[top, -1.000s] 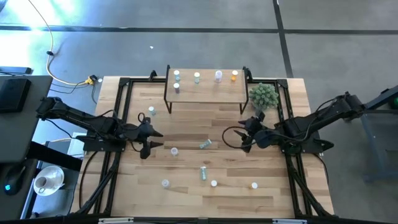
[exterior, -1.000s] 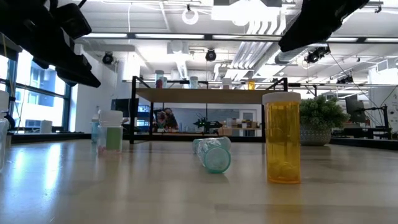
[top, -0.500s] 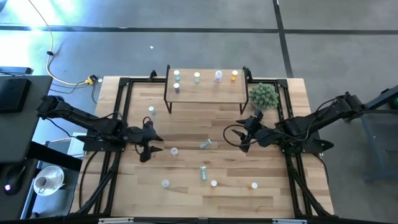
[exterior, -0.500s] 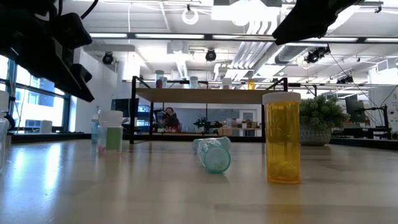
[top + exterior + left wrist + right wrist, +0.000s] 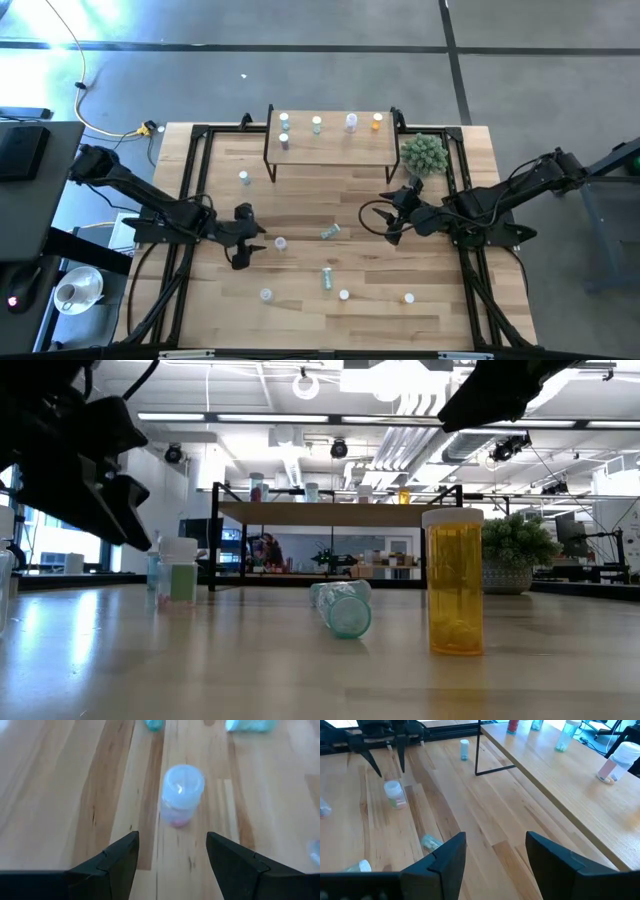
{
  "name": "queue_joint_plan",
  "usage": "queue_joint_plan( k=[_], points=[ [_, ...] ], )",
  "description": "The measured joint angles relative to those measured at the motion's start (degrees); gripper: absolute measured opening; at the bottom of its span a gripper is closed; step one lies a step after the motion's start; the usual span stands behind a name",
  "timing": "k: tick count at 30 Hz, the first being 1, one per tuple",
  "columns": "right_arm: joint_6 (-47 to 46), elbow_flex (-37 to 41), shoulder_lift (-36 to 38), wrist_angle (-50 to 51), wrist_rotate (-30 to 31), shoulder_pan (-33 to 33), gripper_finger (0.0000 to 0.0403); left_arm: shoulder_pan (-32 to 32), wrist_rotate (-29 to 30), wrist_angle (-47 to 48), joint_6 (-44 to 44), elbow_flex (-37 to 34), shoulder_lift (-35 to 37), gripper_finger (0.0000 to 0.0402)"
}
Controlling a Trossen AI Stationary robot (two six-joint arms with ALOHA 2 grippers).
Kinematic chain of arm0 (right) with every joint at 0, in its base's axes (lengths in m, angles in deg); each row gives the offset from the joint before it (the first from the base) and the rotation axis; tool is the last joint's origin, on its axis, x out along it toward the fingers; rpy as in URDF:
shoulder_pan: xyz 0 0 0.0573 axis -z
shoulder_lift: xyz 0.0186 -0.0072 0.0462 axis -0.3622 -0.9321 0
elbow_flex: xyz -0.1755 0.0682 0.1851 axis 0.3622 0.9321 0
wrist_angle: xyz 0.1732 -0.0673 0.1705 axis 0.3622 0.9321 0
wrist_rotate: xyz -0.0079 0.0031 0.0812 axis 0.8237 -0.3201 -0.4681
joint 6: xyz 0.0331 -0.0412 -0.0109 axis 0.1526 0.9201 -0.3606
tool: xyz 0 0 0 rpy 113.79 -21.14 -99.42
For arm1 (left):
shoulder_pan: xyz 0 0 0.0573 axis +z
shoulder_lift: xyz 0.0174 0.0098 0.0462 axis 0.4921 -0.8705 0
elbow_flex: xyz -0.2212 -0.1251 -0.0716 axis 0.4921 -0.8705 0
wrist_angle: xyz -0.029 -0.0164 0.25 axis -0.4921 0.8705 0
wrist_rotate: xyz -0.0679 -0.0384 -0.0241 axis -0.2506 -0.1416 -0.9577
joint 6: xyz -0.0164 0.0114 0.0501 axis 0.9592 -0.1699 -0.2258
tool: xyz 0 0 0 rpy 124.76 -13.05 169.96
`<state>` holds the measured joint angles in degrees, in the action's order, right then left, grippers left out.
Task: Pick and place medicine bottles onto shelf by color
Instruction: Put the top transparent pill bottle on the shelf aligned with the other transparent pill bottle
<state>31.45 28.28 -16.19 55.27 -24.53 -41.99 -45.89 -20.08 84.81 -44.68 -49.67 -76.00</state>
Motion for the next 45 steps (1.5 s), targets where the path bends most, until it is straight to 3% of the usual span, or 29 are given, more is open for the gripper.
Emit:
queue_joint_plan(
  k=[23,36,45],
  points=[
    [0.0,0.0,0.0,0.0,0.0,0.0,0.0197,-0.2,2.7,-21.4,3.5,0.0,-23.5,0.0220],
    [0.0,0.0,0.0,0.0,0.0,0.0,0.0197,-0.3,5.6,-29.6,3.8,0.0,-29.3,0.0218],
    [0.0,0.0,0.0,0.0,0.0,0.0,0.0197,-0.2,5.7,-30.6,3.6,0.0,-29.4,0.0159]
  ],
)
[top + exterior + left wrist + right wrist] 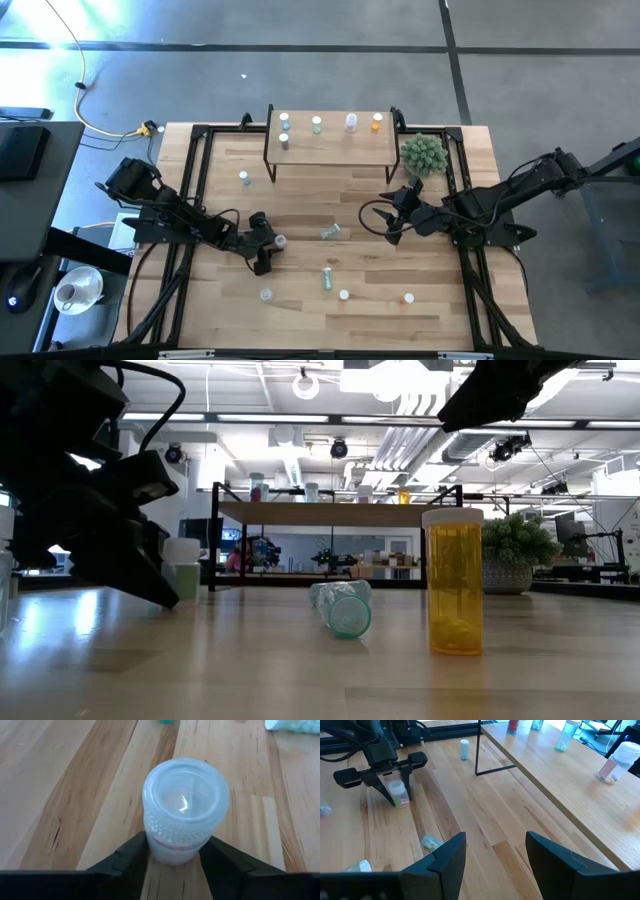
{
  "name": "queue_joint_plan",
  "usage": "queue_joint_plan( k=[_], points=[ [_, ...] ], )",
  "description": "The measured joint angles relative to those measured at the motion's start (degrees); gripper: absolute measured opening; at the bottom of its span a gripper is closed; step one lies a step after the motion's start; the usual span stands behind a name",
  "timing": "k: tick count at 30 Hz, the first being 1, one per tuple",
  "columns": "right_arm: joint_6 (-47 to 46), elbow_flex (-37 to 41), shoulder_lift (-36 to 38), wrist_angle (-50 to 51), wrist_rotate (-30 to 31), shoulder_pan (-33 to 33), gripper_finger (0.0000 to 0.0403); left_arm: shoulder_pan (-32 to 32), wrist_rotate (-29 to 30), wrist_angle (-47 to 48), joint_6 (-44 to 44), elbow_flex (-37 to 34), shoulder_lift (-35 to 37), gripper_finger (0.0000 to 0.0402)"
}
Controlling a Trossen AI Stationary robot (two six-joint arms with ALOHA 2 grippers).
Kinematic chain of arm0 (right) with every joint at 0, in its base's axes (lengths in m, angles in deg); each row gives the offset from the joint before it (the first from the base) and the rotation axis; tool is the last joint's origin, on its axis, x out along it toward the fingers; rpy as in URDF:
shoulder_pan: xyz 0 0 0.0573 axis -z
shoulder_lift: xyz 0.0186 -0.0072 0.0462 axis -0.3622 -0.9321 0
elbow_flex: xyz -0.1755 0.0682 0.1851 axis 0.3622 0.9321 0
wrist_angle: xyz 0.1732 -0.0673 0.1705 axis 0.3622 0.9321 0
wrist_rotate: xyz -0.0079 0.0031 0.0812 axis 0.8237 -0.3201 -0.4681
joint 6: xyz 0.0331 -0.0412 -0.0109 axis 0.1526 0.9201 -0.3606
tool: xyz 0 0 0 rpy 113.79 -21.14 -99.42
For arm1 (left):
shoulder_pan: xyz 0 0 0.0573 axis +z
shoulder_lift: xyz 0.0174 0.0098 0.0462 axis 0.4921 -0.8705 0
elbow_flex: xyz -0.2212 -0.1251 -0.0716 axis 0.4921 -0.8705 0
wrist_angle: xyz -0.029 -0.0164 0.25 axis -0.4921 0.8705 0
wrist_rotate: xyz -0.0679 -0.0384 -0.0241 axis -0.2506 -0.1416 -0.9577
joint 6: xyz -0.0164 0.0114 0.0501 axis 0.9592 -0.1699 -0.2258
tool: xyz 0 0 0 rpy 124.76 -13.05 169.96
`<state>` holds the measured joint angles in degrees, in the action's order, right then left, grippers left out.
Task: Pick and place medicine bottles onto shelf by color
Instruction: Put the top transparent pill bottle on the shelf aligned with the other transparent pill bottle
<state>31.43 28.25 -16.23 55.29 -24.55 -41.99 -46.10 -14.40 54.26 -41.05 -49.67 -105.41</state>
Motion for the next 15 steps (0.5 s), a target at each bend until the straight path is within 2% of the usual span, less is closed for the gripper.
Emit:
queue_joint_plan(
  k=[5,15],
  points=[
    [0.0,0.0,0.0,0.0,0.0,0.0,0.0197,0.0,-0.6,-1.5,-1.3,0.0,-0.1,0.0134],
    [0.6,0.0,-2.2,-5.2,-2.8,0.0,0.0197,0.5,-1.6,-4.7,-4.3,1.1,-0.1,0.0129]
  ],
)
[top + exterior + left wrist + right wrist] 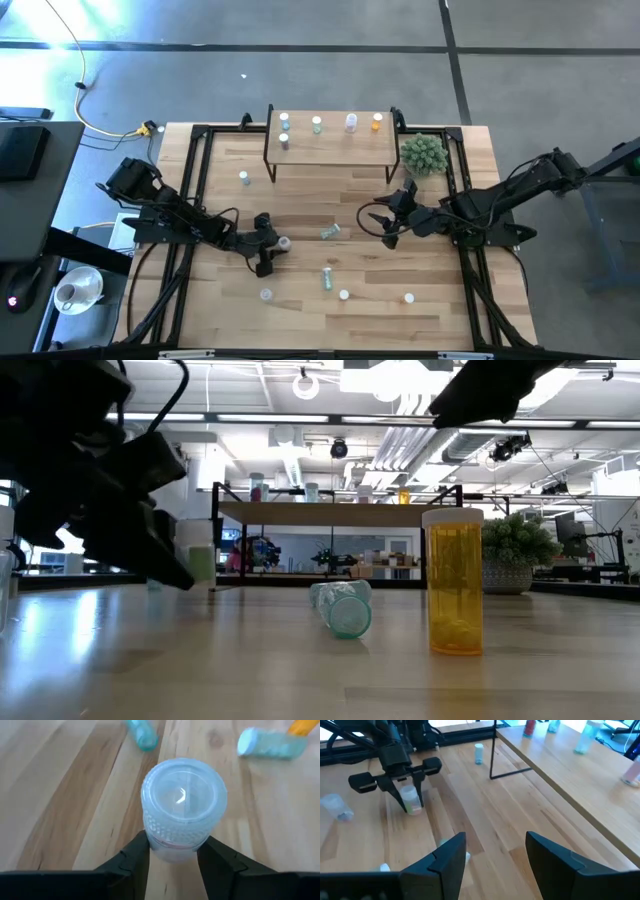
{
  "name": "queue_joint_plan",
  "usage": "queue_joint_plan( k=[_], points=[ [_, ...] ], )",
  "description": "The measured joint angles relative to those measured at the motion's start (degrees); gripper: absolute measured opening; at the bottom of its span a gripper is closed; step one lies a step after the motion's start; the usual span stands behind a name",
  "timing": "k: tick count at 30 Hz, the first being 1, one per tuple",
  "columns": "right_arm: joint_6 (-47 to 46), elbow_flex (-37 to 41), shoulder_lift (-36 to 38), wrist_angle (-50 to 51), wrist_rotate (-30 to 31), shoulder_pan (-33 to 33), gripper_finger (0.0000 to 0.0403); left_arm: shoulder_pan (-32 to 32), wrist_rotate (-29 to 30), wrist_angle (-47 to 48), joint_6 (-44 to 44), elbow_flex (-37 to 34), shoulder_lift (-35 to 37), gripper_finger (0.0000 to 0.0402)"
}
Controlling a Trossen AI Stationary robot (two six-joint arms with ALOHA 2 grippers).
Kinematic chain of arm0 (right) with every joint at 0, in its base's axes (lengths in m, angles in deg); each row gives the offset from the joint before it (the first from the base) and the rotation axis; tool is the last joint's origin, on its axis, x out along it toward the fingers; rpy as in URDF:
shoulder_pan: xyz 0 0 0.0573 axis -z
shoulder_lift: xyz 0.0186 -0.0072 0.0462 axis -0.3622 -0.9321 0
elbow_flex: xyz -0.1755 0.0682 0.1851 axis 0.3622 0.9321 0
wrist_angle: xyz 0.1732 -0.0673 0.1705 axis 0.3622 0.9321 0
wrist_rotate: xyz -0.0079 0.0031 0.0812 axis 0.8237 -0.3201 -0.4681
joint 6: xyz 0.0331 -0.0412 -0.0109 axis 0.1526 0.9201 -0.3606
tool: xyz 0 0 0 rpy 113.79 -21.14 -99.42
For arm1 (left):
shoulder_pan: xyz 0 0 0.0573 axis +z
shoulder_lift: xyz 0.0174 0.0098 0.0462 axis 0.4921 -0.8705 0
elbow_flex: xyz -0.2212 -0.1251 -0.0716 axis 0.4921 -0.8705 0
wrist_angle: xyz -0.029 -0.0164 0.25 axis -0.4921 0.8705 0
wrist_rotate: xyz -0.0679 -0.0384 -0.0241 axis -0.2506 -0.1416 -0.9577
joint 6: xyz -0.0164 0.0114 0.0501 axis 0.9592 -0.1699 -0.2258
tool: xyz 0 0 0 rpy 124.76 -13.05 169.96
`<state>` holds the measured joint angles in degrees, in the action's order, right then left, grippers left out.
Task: Pick and place medicine bottles onto shelf by color
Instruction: Put the top transparent pill bottle on the shelf aligned with the other transparent pill bottle
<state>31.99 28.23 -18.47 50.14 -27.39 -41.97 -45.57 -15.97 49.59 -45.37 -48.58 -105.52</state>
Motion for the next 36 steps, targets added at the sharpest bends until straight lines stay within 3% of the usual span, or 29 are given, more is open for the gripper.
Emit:
queue_joint_plan(
  k=[7,14,25,31,36],
  points=[
    [5.9,0.0,-4.5,-10.2,-5.0,0.2,0.0197,2.4,-5.8,1.4,-5.5,5.0,0.0,0.0128],
    [11.6,0.0,-8.9,-19.9,-10.0,0.2,0.0197,4.7,-5.9,14.3,-10.4,12.6,0.0,0.0127],
    [23.9,0.0,-16.5,-33.2,-10.2,0.5,0.0200,7.3,-5.5,28.5,-16.6,22.8,0.1,0.0127],
    [25.4,-1.3,-20.4,-38.5,-19.0,3.7,0.0218,8.6,-5.0,31.3,-18.7,25.2,0.1,0.0127],
    [27.3,-4.1,-25.8,-39.3,-22.5,6.6,0.0222,9.1,-5.0,31.9,-19.1,25.4,0.1,0.0127]
  ],
)
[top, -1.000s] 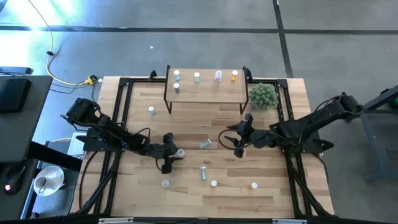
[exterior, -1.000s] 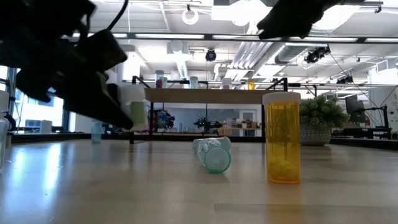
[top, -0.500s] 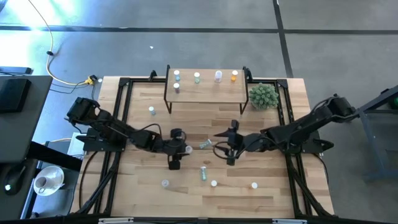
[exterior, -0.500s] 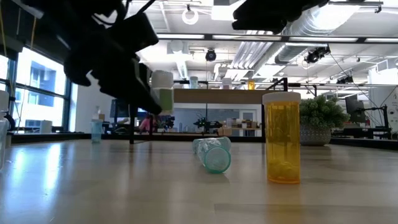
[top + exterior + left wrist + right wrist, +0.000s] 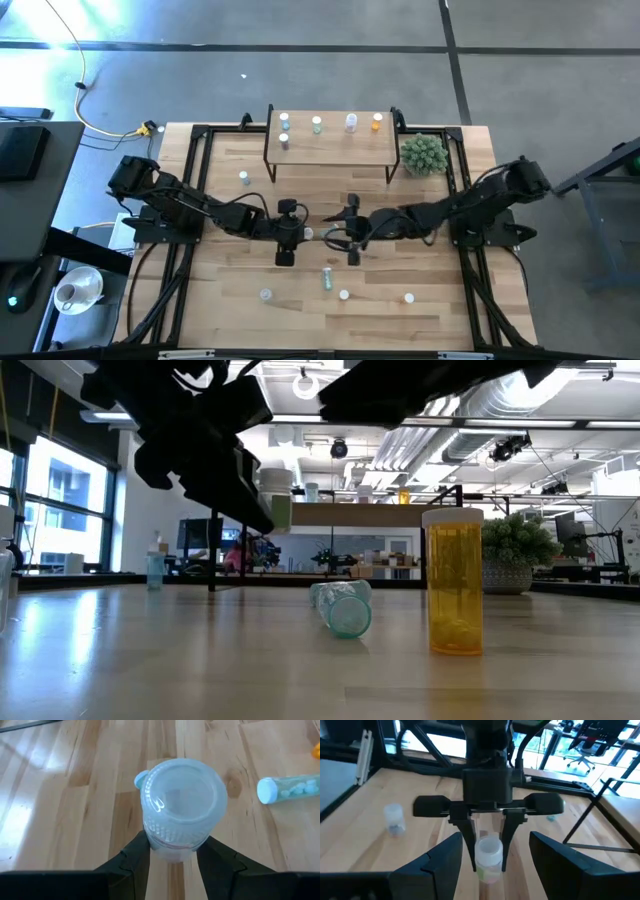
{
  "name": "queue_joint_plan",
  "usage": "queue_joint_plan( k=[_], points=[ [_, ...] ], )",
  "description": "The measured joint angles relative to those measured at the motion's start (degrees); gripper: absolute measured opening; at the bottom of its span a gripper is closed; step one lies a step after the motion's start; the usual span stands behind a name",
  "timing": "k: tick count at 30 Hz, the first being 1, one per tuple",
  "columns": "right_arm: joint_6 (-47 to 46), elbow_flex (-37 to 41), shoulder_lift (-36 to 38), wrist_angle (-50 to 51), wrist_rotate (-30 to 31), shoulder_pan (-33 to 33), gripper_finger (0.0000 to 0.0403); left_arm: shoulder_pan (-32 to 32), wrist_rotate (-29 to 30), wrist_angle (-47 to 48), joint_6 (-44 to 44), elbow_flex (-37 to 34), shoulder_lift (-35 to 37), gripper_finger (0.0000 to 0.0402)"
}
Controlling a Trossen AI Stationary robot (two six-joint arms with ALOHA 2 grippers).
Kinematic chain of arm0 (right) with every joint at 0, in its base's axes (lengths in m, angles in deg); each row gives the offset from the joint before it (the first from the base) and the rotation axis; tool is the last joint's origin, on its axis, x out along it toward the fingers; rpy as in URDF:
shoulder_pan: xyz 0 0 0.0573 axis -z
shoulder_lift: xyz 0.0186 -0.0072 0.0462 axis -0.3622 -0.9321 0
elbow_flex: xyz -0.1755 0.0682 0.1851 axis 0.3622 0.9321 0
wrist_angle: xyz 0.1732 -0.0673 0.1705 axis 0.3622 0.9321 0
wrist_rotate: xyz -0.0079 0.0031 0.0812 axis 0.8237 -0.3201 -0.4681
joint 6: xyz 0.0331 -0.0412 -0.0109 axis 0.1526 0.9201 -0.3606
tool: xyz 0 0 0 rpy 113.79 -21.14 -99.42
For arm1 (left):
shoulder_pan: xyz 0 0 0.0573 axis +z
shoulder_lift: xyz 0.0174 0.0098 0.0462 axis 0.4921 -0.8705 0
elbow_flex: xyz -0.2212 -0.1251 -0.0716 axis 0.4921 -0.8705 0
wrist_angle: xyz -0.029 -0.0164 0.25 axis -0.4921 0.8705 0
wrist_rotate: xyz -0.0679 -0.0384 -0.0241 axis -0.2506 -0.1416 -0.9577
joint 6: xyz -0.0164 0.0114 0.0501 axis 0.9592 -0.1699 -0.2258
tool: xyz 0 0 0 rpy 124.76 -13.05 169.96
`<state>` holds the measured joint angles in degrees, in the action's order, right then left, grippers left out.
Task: Pick and place medicine bottles onto shelf by color
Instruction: Put the top transparent pill bottle on the shelf aligned with the other transparent pill bottle
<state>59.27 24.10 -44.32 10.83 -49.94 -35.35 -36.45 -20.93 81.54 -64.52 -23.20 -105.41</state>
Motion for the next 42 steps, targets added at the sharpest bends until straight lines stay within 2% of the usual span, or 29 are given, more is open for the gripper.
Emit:
queue_joint_plan(
  k=[11,16,31,42],
  points=[
    [1.7,-9.2,-10.7,2.4,-2.7,2.0,0.0222,0.3,-0.1,-0.6,0.0,0.0,0.0,0.0127],
    [1.1,-11.2,-11.3,7.2,-2.7,2.0,0.0222,0.3,-0.1,-2.8,-1.8,0.0,0.0,0.0127],
    [0.9,-11.2,-11.3,10.3,-2.7,2.0,0.0218,0.3,-0.1,-7.9,-2.5,0.0,0.0,0.0127],
    [0.9,-11.2,-11.3,10.3,-2.6,2.0,0.0118,0.3,0.5,-7.9,-2.4,0.0,0.0,0.0133]
  ],
)
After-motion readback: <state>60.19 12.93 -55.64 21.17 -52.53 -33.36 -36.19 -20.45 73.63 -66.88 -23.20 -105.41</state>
